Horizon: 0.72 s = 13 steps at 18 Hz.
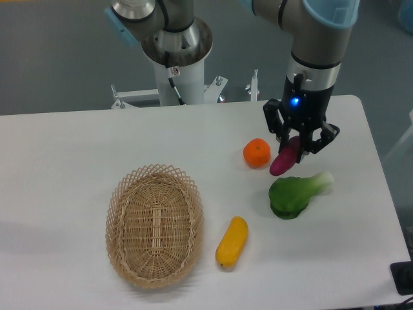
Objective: Place the sweet potato in the basket
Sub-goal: 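Hold the purple sweet potato in the gripper above the table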
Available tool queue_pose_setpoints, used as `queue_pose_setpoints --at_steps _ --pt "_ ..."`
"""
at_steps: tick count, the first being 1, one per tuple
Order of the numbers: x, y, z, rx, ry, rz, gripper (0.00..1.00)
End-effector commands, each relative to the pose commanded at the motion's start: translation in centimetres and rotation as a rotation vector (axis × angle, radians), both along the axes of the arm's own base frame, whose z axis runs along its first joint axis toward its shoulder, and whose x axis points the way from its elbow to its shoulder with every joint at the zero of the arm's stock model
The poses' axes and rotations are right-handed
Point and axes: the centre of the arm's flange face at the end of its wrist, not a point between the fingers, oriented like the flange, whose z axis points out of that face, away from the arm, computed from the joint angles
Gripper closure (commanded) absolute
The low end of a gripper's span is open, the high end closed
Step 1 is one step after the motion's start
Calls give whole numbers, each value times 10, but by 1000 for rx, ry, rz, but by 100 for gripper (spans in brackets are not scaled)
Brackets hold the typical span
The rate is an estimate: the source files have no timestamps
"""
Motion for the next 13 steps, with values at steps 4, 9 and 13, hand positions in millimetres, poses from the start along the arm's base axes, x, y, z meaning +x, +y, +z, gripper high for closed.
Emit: queue_pose_setpoints --at_steps 4,9,13 --pt "0 1 -1 5 7 1 68" --pt "2 3 -3 5 -2 19 68" --pt "18 21 -11 0 -24 30 68"
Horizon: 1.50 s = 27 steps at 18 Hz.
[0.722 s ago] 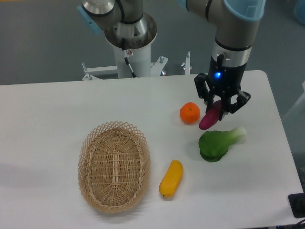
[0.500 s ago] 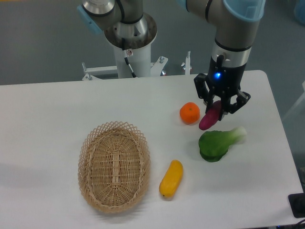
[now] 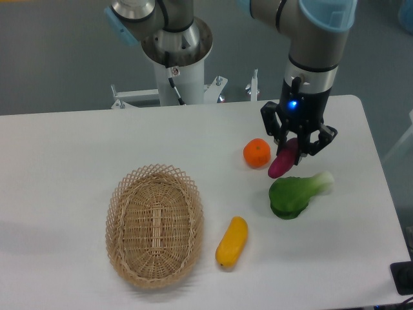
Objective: Place the sweet potato in the basket
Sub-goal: 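Hold the purple sweet potato in the gripper above the table, then carry the held purple sweet potato over to the wicker basket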
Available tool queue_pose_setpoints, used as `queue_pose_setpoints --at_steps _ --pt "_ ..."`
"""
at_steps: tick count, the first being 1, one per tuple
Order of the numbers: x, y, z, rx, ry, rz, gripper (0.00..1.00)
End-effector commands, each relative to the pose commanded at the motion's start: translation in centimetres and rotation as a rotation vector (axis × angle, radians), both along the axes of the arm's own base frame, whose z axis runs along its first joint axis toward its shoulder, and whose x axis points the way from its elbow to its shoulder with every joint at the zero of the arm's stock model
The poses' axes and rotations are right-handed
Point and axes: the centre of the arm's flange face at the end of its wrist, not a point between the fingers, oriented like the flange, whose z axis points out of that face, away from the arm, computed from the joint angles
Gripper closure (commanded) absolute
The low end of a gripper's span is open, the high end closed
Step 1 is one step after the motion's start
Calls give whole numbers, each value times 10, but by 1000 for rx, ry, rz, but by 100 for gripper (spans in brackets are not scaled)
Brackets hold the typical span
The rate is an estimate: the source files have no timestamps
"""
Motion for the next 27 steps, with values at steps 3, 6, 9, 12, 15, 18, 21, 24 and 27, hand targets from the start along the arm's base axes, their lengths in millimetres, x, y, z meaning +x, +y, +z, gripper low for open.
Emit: queue_pose_setpoints --at_steps 3,6,9,12,15,18,21,24,27 --pt "14 19 -9 -10 -13 21 68" --pt "38 38 -12 -19 -28 45 68" --pt "71 64 -19 -15 -59 95 68" --pt "100 79 -36 -13 -82 143 67" --pt "129 90 -68 -26 -126 229 67" --pt "150 109 -106 -18 -154 339 67" --pt "167 135 -151 -76 -88 388 67" --pt "182 150 -184 -132 -12 361 66" --pt "184 152 -210 -161 -23 351 66"
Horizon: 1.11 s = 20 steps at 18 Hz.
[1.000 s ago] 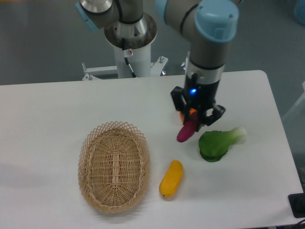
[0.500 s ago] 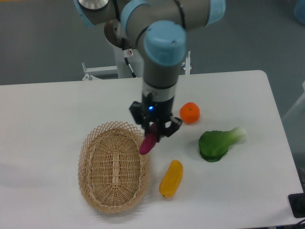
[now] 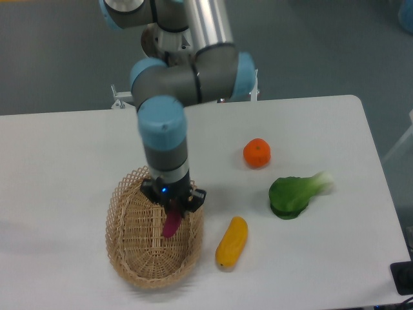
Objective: Place the sweet potato in the basket
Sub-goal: 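Carry the held purple sweet potato over to the wicker basket, then lower the sweet potato into the basket and open the gripper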
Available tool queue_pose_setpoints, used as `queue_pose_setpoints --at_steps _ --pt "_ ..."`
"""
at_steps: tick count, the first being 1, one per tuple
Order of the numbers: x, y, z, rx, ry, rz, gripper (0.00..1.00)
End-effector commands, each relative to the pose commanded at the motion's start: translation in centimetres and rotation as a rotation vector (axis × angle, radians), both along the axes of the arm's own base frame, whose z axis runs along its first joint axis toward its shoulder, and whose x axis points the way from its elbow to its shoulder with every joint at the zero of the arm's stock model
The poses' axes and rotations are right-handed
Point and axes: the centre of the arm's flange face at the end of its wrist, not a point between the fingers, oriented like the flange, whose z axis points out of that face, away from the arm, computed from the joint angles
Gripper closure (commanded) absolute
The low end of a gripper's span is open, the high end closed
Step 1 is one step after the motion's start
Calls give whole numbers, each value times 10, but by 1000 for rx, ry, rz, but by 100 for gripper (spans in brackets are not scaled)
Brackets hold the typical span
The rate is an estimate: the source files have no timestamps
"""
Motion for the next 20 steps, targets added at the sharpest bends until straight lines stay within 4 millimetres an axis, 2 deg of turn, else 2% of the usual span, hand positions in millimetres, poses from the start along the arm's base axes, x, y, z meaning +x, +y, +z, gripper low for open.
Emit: queue_pose_setpoints --at_steps 2,4,8,14,16,17,18,20 --pt "6 5 -9 -3 -1 -18 66" --pt "8 3 -23 -26 -10 -51 66" --pt "18 2 -38 -33 -11 -99 66" --pt "19 3 -42 -38 -12 -105 66" --pt "19 3 -42 -37 -11 -105 62" --pt "19 3 -41 -36 -10 -107 54" --pt "19 3 -39 -34 -8 -107 41" --pt "17 4 -35 -31 1 -104 6"
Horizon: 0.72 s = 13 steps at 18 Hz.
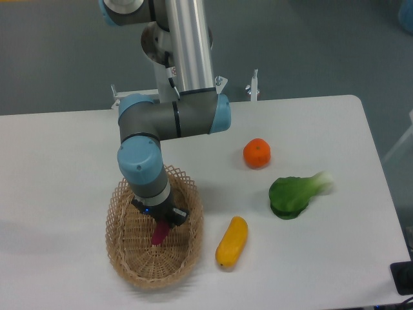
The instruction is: Place the sweet potato in the basket
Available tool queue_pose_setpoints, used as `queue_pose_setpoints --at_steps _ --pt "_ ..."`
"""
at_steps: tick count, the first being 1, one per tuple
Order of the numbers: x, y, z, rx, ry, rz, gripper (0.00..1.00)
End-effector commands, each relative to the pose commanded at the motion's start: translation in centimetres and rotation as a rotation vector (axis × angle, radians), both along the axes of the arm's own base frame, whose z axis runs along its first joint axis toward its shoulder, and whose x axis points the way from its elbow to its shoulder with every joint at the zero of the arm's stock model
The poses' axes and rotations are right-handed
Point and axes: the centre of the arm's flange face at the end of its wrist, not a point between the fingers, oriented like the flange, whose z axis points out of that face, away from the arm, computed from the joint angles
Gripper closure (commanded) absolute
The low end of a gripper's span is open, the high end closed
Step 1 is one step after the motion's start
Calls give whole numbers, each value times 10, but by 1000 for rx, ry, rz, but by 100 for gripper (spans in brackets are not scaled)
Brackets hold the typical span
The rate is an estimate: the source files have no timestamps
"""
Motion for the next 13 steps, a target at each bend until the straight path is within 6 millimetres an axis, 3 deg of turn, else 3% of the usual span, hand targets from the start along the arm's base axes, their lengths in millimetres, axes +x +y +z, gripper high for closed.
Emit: queue_pose_setpoints --at_steps 1,3,5,8,10,13 --pt "-1 1 6 7 12 -1 0" --pt "-4 5 18 27 25 -2 0" --pt "-12 13 46 71 56 1 0" --pt "-44 14 87 122 102 1 0" --pt "-67 0 115 136 129 -15 0" --pt "-102 -38 154 125 155 -72 0"
